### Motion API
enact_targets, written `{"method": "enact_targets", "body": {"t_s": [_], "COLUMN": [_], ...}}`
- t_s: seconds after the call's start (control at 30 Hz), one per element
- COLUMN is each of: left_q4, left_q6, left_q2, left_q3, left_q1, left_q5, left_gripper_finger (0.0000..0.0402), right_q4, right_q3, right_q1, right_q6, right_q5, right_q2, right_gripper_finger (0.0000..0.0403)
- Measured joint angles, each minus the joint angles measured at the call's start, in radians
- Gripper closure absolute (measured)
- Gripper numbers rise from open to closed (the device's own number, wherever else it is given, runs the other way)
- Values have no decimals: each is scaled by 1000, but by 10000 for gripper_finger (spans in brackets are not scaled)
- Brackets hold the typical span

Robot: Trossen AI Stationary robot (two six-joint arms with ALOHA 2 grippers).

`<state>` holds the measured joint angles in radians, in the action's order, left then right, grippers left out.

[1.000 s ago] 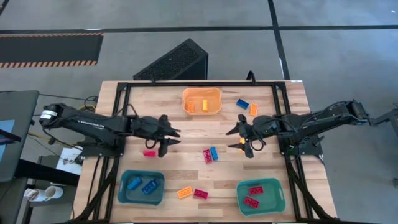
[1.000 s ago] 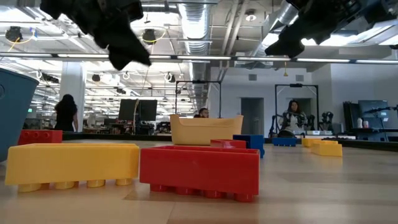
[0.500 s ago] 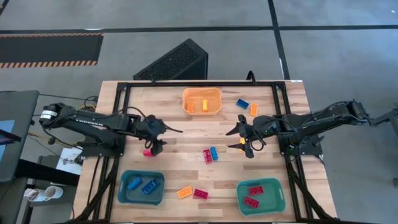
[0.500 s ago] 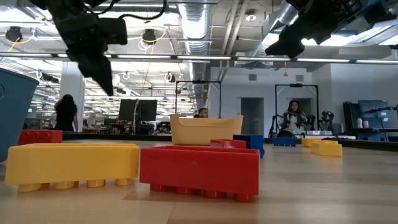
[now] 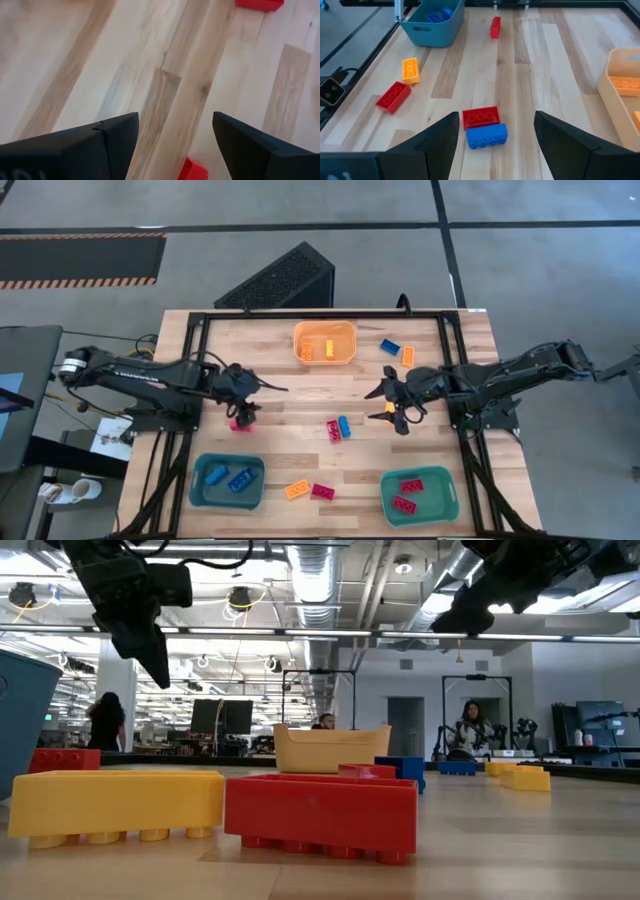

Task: Sort & place blocks by color
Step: Put the red game piece into the green bin

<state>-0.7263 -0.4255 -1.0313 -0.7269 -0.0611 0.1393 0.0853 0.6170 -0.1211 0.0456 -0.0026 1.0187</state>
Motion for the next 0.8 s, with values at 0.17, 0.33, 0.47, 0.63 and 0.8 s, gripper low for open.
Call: {"method": "enact_targets", "body": {"t_s": [0.17, 0.33, 0.47, 0.63, 0.8], "left_q4": [11, 7, -4, -78, -159], "left_q6": [-75, -162, -182, -189, -227], "left_q2": [96, 187, 234, 247, 246], "left_q3": [82, 153, 155, 156, 156], "left_q1": [-18, -31, -38, -38, -37], "left_q5": [20, 23, 23, 32, 22], "left_gripper_finger": [172, 172, 172, 172, 172], "right_q4": [0, -4, -7, -7, -7], "right_q3": [0, 0, 0, 0, 0], "right_q1": [-26, -30, -24, -14, -14], "right_q6": [0, -10, -17, -20, -20], "right_q5": [0, 1, 2, 2, 2], "right_q2": [0, 0, 0, 0, 0], "right_gripper_finger": [122, 122, 122, 122, 122]}}
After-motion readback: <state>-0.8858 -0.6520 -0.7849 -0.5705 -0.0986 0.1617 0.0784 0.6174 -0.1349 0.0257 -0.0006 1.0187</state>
